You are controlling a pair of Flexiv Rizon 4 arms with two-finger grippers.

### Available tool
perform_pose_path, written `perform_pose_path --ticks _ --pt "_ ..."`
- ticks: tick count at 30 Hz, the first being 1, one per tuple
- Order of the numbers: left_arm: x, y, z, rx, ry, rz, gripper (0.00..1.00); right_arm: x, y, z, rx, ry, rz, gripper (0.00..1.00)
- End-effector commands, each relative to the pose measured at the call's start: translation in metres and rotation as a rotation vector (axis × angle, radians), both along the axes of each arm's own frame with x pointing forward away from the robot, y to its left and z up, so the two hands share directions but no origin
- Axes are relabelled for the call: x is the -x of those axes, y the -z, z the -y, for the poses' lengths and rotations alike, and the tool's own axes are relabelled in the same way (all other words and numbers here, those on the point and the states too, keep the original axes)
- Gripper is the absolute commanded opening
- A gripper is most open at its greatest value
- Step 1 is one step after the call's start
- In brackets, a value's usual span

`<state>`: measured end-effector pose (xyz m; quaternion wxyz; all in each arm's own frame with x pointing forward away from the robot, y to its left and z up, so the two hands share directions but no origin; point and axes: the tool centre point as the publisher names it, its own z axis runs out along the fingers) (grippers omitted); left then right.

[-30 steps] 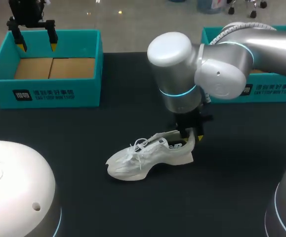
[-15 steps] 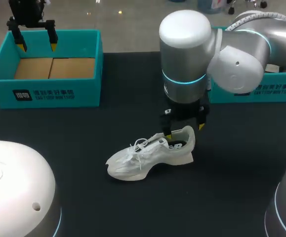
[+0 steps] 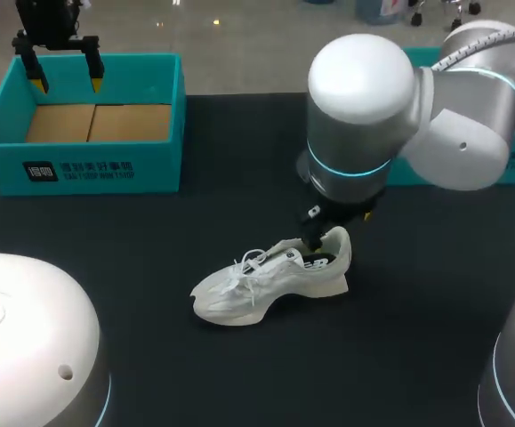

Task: Take the shoe out of the shoebox, open the shoe tongue, remove and reinsert the insole, then place the shoe into the shoebox

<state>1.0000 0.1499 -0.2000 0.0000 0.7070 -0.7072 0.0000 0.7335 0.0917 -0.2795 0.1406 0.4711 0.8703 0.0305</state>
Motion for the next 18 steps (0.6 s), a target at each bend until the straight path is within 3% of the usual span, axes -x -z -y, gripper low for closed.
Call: perform_pose_path --ticks 1,4,5,8,14,15,18 --pt "0.000 0.000 0.000 0.000 0.000 0.000 1.00 0.000 0.002 -0.004 -0.011 -0.096 0.029 1.00" --pt "0.000 0.000 0.000 0.000 0.000 0.000 1.00 0.006 0.000 -0.007 -0.145 -0.364 0.150 1.00" --pt "0.000 0.000 0.000 0.000 0.000 0.000 1.00 0.008 -0.001 -0.008 -0.240 -0.463 0.146 1.00" --pt "0.000 0.000 0.000 0.000 0.000 0.000 1.00 0.015 -0.003 -0.006 -0.301 -0.707 0.176 1.00" --pt "0.000 0.000 0.000 0.000 0.000 0.000 1.00 0.023 -0.011 -0.002 -0.283 -1.012 0.196 1.00" --pt "0.000 0.000 0.000 0.000 0.000 0.000 1.00 0.022 -0.013 -0.002 -0.220 -1.027 0.177 1.00" --pt "0.000 0.000 0.000 0.000 0.000 0.000 1.00 0.022 -0.013 -0.002 -0.220 -1.027 0.177 1.00"
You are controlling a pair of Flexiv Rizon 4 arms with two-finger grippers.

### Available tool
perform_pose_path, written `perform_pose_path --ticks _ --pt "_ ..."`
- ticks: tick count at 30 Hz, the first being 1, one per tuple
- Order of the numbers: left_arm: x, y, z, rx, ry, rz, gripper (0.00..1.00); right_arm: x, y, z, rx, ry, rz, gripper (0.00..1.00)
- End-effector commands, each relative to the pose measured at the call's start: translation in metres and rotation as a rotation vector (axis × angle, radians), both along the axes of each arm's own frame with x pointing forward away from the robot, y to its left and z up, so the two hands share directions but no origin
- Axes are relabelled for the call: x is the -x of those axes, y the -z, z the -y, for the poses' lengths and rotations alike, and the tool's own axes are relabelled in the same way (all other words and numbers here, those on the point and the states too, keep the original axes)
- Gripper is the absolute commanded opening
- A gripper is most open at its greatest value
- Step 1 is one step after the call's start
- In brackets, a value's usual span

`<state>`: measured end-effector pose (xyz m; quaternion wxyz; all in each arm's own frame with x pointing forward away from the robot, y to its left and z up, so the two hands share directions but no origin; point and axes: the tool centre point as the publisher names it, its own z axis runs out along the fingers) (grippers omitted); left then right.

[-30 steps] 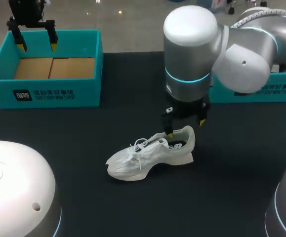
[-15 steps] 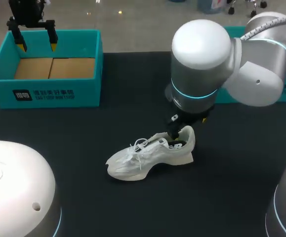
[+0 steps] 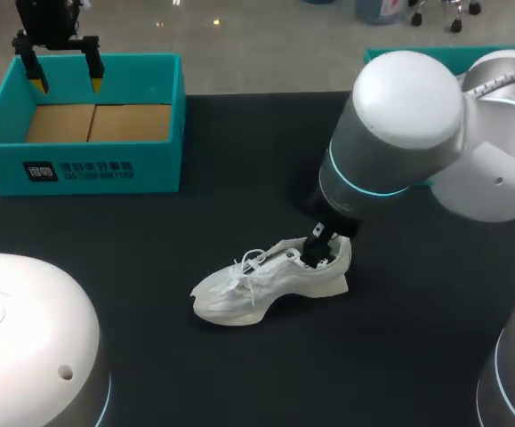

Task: Take the shoe out of the shoebox, open the shoe tongue, remove and reinsert the insole, then place the shoe into the shoebox

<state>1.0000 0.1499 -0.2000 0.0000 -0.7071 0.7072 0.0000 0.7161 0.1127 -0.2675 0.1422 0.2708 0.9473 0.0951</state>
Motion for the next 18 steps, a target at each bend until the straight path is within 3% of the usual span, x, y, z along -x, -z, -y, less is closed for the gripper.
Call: perform_pose_path --ticks 1,14,18 --pt "0.000 0.000 0.000 0.000 0.000 0.000 1.00 0.005 -0.001 0.019 -0.175 -0.587 0.098 1.00" --pt "0.000 0.000 0.000 0.000 0.000 0.000 1.00 0.005 -0.001 0.019 -0.175 -0.587 0.098 1.00" --pt "0.000 0.000 0.000 0.000 0.000 0.000 1.00 -0.004 0.013 0.031 -0.213 -0.564 0.075 1.00"
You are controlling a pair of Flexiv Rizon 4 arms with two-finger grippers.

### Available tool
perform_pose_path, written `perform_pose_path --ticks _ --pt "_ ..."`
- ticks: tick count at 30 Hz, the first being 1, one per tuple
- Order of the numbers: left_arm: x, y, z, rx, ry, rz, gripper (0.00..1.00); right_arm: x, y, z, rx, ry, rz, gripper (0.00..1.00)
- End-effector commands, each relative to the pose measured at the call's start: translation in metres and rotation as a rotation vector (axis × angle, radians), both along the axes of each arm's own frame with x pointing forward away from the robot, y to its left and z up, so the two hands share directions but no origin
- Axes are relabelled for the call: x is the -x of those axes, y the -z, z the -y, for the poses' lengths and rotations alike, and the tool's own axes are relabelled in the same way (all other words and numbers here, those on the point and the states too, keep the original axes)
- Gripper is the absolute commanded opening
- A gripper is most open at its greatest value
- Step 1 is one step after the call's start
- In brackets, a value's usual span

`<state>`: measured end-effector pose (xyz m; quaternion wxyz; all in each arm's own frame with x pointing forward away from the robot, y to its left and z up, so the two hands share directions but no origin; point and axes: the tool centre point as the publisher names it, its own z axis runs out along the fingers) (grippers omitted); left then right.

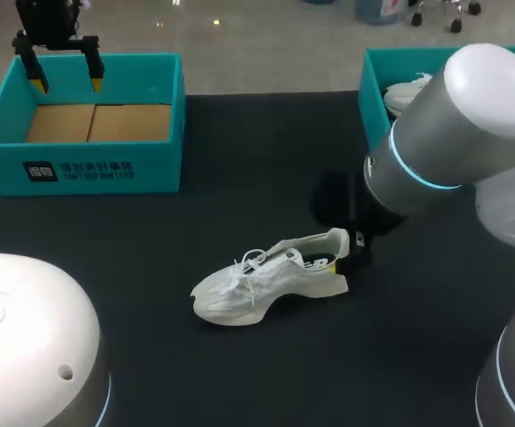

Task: Take the shoe out of the shoebox, open the shoe tongue, remove and reinsert the insole, then place the shoe into the shoebox

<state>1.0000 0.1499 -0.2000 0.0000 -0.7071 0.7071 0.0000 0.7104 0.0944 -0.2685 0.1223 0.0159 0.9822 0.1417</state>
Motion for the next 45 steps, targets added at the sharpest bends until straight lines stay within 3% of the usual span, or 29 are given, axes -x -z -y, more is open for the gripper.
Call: perform_pose_path --ticks 1,6,8,10,15,24,45 --pt "0.000 0.000 0.000 0.000 0.000 0.000 1.00 -0.012 0.015 0.016 -0.202 -0.033 -0.010 1.00" --pt "0.000 0.000 0.000 0.000 0.000 0.000 1.00 -0.025 0.028 0.028 -0.266 0.031 -0.027 1.00" --pt "0.000 0.000 0.000 0.000 0.000 0.000 1.00 -0.032 0.034 0.030 -0.348 0.057 -0.031 1.00" --pt "0.000 0.000 0.000 0.000 0.000 0.000 1.00 -0.035 0.040 0.031 -0.502 0.095 -0.058 1.00" --pt "0.000 0.000 0.000 0.000 0.000 0.000 1.00 -0.038 0.054 0.029 -0.619 0.076 -0.101 1.00" --pt "0.000 0.000 0.000 0.000 0.000 0.000 1.00 -0.047 0.067 0.030 -0.695 0.009 -0.111 1.00" --pt "0.000 0.000 0.000 0.000 0.000 0.000 1.00 -0.068 0.094 0.030 -0.656 -0.075 -0.110 1.00"
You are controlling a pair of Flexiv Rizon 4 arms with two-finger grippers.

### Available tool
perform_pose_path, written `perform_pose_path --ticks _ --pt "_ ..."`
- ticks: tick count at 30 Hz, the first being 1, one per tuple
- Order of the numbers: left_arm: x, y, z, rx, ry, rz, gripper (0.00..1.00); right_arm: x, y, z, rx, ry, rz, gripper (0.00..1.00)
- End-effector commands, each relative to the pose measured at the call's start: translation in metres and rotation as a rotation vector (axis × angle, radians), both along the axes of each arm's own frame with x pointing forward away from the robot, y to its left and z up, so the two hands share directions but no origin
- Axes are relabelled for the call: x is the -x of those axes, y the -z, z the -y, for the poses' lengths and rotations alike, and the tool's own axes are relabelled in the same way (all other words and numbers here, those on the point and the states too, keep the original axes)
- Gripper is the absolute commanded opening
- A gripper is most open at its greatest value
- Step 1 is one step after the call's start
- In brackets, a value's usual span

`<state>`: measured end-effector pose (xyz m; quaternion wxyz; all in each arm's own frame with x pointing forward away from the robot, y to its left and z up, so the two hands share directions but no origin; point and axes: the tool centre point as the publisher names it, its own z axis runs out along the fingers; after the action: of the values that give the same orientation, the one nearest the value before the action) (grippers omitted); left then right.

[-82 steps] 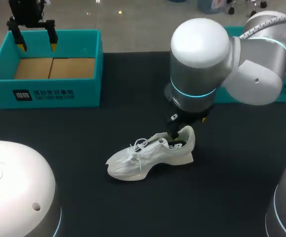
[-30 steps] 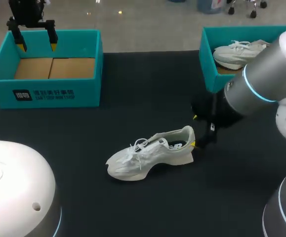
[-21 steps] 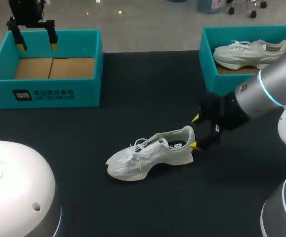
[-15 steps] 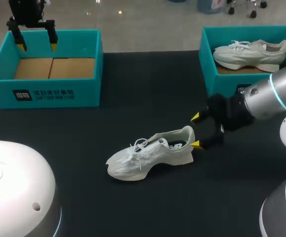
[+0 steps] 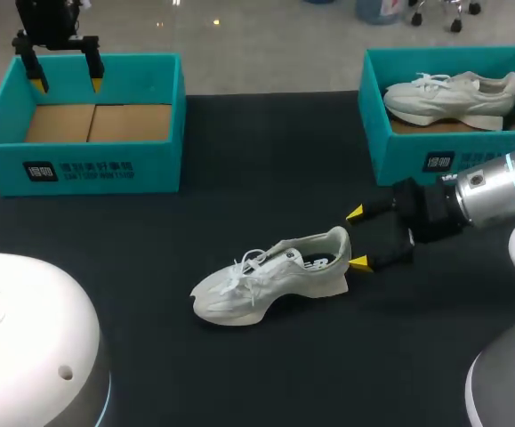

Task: Take the shoe out of the shoebox, open the shoe tongue, remove and reinsert the insole, then place the shoe into the shoebox

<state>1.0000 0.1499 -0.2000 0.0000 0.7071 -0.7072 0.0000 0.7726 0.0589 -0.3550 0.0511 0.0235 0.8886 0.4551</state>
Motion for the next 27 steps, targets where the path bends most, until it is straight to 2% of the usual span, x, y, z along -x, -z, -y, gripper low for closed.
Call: perform_pose_path --ticks 1,27 --pt "0.000 0.000 0.000 0.000 0.000 0.000 1.00 -0.006 0.008 -0.006 0.006 0.008 0.000 1.00" --pt "0.000 0.000 0.000 0.000 0.000 0.000 1.00 -0.002 0.031 -0.029 0.051 -0.041 -0.011 1.00"
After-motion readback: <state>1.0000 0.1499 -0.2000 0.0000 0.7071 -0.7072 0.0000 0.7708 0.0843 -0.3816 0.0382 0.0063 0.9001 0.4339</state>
